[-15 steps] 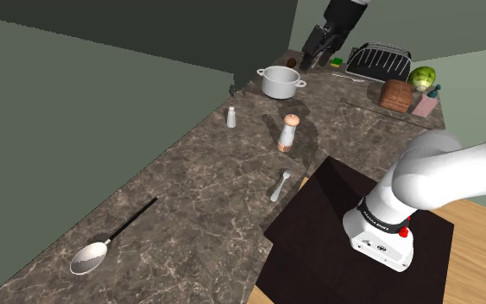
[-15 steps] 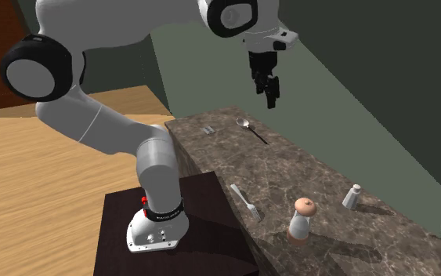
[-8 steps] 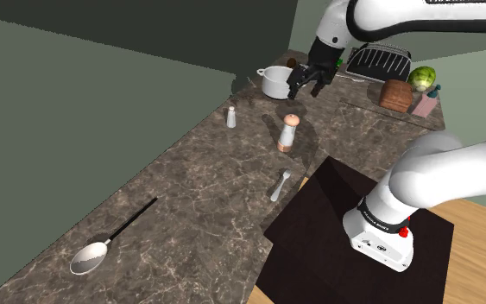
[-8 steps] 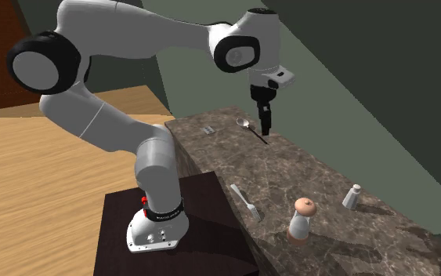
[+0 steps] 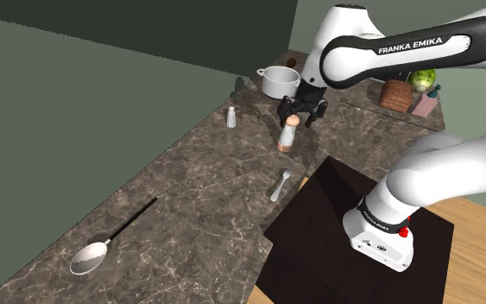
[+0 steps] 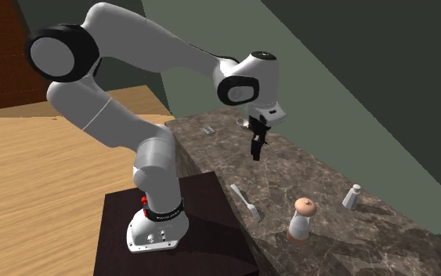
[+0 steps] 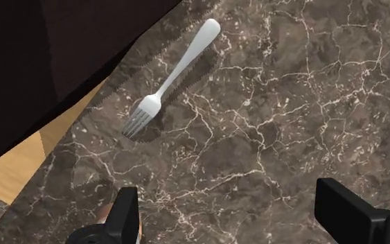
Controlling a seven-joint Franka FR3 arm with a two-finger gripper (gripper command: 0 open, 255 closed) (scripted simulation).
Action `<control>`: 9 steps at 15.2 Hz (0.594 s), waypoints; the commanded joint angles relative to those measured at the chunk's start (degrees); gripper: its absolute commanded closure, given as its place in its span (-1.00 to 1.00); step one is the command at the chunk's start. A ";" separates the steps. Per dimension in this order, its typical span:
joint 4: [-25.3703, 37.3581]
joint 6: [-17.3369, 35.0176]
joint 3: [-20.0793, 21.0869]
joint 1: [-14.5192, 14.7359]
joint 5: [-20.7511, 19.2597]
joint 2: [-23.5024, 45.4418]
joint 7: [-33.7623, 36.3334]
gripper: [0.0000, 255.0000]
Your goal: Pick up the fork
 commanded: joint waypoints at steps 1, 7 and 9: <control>-2.39 3.52 1.48 -0.54 1.45 2.01 3.81 -1.00; -7.63 15.44 5.63 -1.48 6.55 11.57 13.98 -1.00; -8.77 19.95 6.92 -1.52 8.59 15.86 17.16 -1.00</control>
